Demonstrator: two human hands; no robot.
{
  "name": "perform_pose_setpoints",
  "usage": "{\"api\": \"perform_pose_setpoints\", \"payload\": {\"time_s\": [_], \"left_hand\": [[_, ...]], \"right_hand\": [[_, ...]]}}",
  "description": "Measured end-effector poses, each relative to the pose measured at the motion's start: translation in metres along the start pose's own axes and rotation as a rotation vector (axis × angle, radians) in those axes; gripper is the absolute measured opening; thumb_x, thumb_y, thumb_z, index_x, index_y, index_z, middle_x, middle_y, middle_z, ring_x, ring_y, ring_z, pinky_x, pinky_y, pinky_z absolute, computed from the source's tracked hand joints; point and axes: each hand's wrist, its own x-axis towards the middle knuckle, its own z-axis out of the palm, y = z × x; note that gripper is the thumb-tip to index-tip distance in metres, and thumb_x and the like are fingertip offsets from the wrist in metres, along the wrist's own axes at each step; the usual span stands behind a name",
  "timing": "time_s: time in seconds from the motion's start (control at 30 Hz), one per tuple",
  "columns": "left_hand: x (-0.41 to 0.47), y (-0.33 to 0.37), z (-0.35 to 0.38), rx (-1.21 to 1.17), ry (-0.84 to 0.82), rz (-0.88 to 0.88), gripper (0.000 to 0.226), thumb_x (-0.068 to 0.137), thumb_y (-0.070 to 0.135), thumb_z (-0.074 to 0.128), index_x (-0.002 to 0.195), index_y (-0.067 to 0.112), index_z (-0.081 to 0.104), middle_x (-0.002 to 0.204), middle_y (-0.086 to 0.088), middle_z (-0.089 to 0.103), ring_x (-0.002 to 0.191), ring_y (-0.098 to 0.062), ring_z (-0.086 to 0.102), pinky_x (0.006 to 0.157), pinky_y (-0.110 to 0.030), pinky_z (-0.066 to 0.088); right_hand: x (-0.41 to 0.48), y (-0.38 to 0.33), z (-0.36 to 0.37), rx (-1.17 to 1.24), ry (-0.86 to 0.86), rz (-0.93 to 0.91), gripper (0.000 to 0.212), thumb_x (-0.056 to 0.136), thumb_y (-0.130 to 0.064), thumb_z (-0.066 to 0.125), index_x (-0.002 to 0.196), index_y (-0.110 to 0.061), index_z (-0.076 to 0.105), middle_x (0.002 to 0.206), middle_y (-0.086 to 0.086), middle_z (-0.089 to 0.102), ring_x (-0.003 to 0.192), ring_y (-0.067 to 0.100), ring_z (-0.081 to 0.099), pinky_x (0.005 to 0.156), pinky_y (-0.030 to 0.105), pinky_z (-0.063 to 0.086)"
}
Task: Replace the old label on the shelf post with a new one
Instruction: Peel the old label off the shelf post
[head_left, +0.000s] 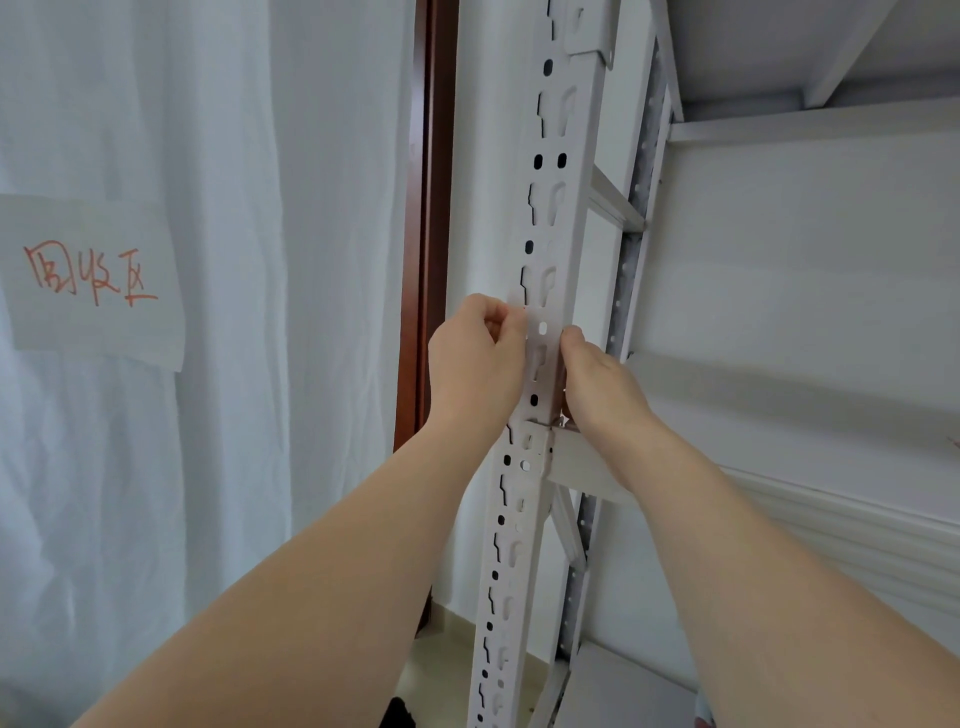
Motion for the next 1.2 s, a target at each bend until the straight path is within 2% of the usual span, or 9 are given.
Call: {"api": "perform_pose_setpoints", "payload": {"time_s": [0.1, 0.17, 0.23, 0.4, 0.67, 0.8, 0.87, 1.07, 1.2], "left_hand": [[0.000, 0.002, -0.001, 0.089, 0.024, 0.059, 0.013, 0.091, 0.026, 0.056, 0.084, 0.016, 0.059, 0.064, 0.010, 0.056, 0.061, -0.003, 0.052, 0.059, -0.011, 0.041], [0.001, 0.003, -0.001, 0.216, 0.037, 0.131, 0.016, 0.092, 0.025, 0.053, 0.083, 0.013, 0.059, 0.064, 0.008, 0.055, 0.065, -0.011, 0.053, 0.062, -0.021, 0.042], [0.003, 0.006, 0.000, 0.341, 0.027, 0.183, 0.021, 0.093, 0.024, 0.048, 0.085, 0.009, 0.058, 0.072, -0.001, 0.060, 0.072, -0.019, 0.055, 0.064, -0.030, 0.043], [0.006, 0.009, 0.001, 0.432, -0.001, 0.213, 0.020, 0.095, 0.017, 0.041, 0.088, 0.004, 0.055, 0.087, -0.011, 0.062, 0.078, -0.025, 0.056, 0.064, -0.032, 0.040], [0.003, 0.006, 0.002, 0.191, 0.015, 0.034, 0.024, 0.091, 0.015, 0.043, 0.068, 0.010, 0.046, 0.063, 0.000, 0.049, 0.062, -0.018, 0.045, 0.057, -0.032, 0.040], [0.001, -0.001, 0.000, -0.003, -0.011, -0.068, 0.020, 0.090, 0.012, 0.044, 0.080, 0.000, 0.056, 0.066, -0.001, 0.051, 0.060, -0.016, 0.044, 0.054, -0.030, 0.040], [-0.001, -0.002, -0.001, -0.097, -0.025, -0.129, 0.017, 0.090, 0.015, 0.047, 0.079, 0.005, 0.057, 0.068, 0.002, 0.052, 0.060, -0.014, 0.045, 0.052, -0.024, 0.040], [-0.003, -0.002, -0.008, -0.436, -0.116, -0.317, 0.012, 0.085, 0.007, 0.056, 0.075, 0.014, 0.057, 0.074, 0.001, 0.057, 0.053, -0.008, 0.045, 0.064, -0.024, 0.043], [-0.001, -0.003, -0.012, -0.503, -0.152, -0.331, 0.012, 0.087, 0.014, 0.060, 0.075, 0.015, 0.062, 0.071, 0.002, 0.059, 0.055, -0.010, 0.046, 0.072, -0.031, 0.046]], "right_hand": [[-0.001, -0.001, -0.001, -0.012, -0.005, -0.004, 0.046, 0.097, -0.047, 0.023, 0.066, -0.022, 0.045, 0.071, -0.002, 0.050, 0.082, 0.026, 0.048, 0.093, 0.049, 0.045], [-0.001, -0.001, -0.001, -0.018, -0.004, -0.008, 0.046, 0.098, -0.047, 0.023, 0.065, -0.020, 0.043, 0.070, -0.001, 0.049, 0.080, 0.027, 0.047, 0.088, 0.047, 0.045], [0.000, 0.000, -0.001, -0.025, -0.001, -0.012, 0.046, 0.098, -0.045, 0.024, 0.064, -0.019, 0.040, 0.068, 0.000, 0.047, 0.078, 0.027, 0.045, 0.080, 0.042, 0.039], [-0.001, 0.000, -0.002, -0.037, -0.009, -0.016, 0.043, 0.099, -0.042, 0.023, 0.064, -0.020, 0.037, 0.068, -0.001, 0.046, 0.079, 0.027, 0.043, 0.079, 0.041, 0.036], [-0.002, -0.001, -0.002, -0.041, -0.017, -0.018, 0.042, 0.100, -0.038, 0.021, 0.066, -0.018, 0.035, 0.069, -0.001, 0.045, 0.080, 0.027, 0.042, 0.079, 0.041, 0.035], [-0.001, 0.000, -0.003, -0.041, -0.012, -0.014, 0.045, 0.100, -0.042, 0.022, 0.064, -0.019, 0.037, 0.068, -0.002, 0.045, 0.077, 0.026, 0.042, 0.080, 0.041, 0.036], [-0.001, 0.000, -0.002, -0.046, -0.013, -0.012, 0.045, 0.100, -0.042, 0.021, 0.065, -0.018, 0.038, 0.068, -0.001, 0.046, 0.077, 0.026, 0.043, 0.080, 0.041, 0.037], [-0.001, 0.001, -0.001, -0.042, -0.003, 0.004, 0.047, 0.099, -0.047, 0.022, 0.068, -0.020, 0.045, 0.072, -0.002, 0.050, 0.083, 0.026, 0.048, 0.091, 0.045, 0.044], [0.000, 0.001, 0.000, -0.023, 0.006, 0.007, 0.046, 0.098, -0.048, 0.022, 0.065, -0.023, 0.043, 0.071, -0.004, 0.048, 0.084, 0.027, 0.047, 0.087, 0.044, 0.041]]}}
